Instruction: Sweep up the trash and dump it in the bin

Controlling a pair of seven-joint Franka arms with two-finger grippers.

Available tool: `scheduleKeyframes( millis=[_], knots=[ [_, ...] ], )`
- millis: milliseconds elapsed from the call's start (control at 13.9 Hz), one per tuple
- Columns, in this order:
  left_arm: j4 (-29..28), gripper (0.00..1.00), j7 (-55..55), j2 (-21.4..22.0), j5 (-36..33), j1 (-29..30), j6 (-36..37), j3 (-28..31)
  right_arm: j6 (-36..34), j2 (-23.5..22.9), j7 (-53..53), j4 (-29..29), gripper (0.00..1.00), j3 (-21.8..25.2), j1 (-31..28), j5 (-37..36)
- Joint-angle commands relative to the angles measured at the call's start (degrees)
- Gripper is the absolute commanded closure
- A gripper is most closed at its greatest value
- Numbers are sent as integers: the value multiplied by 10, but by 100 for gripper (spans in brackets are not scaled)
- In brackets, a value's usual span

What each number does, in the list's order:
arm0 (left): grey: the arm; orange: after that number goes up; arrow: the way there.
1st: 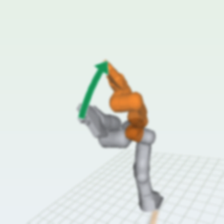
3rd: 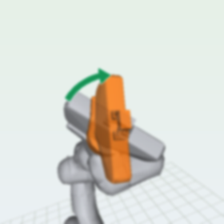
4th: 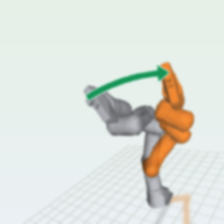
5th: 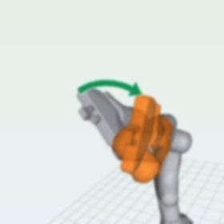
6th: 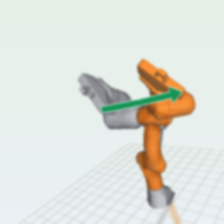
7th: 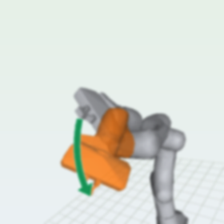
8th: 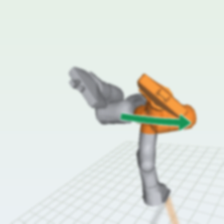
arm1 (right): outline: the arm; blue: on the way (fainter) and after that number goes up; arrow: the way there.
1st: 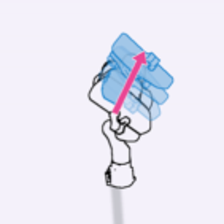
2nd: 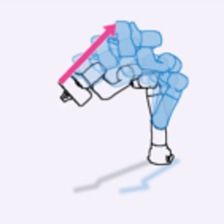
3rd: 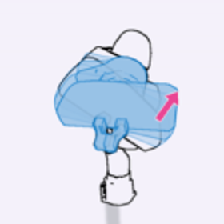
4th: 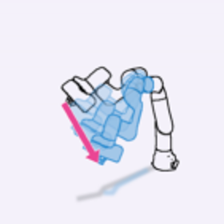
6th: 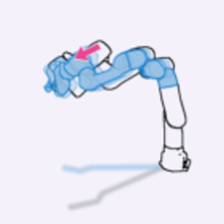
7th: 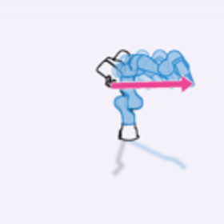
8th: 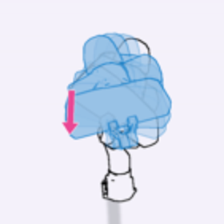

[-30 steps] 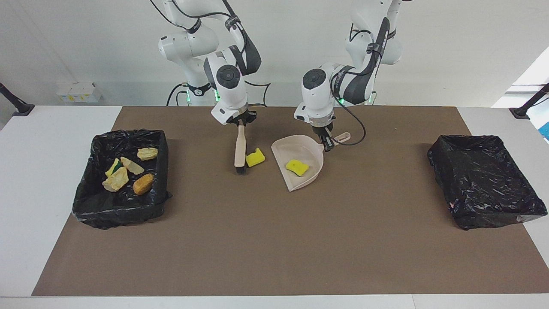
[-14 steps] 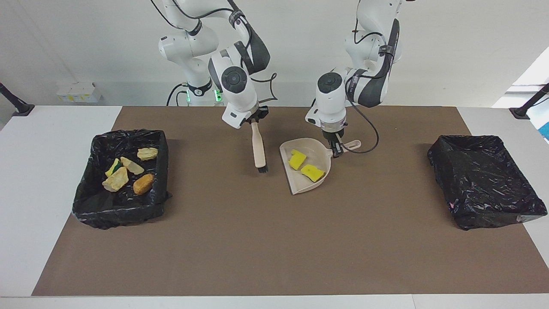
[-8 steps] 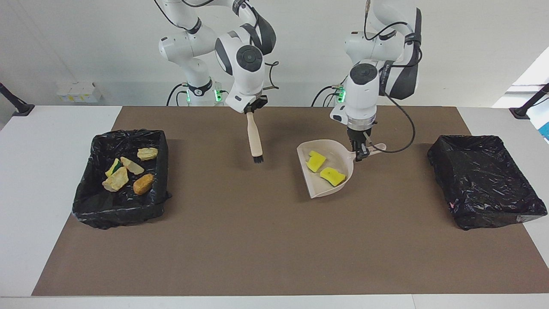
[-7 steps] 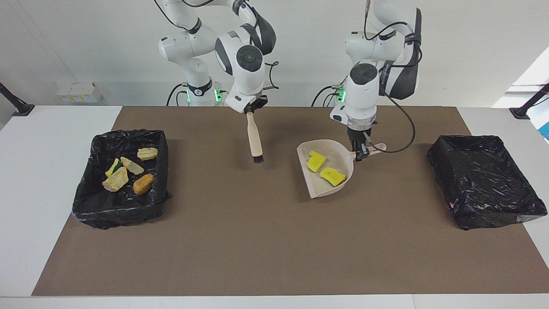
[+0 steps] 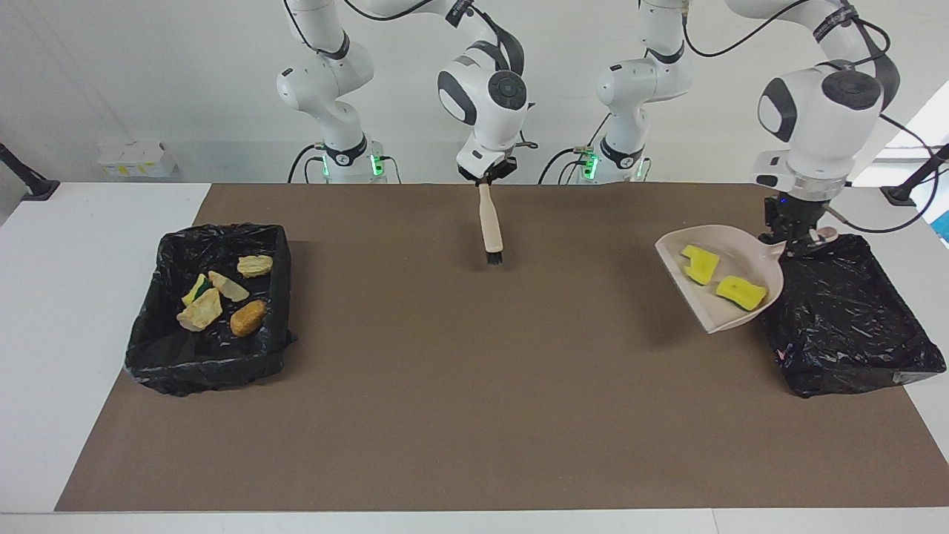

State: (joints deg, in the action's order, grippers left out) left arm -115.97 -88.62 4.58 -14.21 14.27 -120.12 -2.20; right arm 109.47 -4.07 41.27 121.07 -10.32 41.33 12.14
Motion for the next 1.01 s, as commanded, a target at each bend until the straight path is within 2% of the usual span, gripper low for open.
scheduleKeyframes(
  millis=[0, 144, 216, 287, 575, 719, 934],
  knots=[
    [126, 100, -45, -76, -8, 73, 41, -11, 23, -51, 23, -28, 100, 0, 23, 15],
    [168, 100, -123, -100, -12, 115, 23, -11, 14, -63, 39, -50, 100, 1, 24, 14],
    [177, 100, -134, -107, -33, 121, 6, -8, -2, -65, 42, -64, 65, 1, 20, 10],
    [179, 100, -134, -108, -79, 122, -7, -7, -24, -66, 42, -79, 1, 1, 17, 3],
    [179, 100, -80, -114, -269, 107, -10, -8, -108, -57, 21, -141, 0, 4, -32, -1],
    [179, 100, -20, -127, -389, 79, -8, -9, -185, -42, -65, -179, 0, 6, -87, -2],
    [177, 100, 27, -136, -449, 73, 2, -7, -278, -32, -153, -240, 0, 6, -156, -35]
  ],
)
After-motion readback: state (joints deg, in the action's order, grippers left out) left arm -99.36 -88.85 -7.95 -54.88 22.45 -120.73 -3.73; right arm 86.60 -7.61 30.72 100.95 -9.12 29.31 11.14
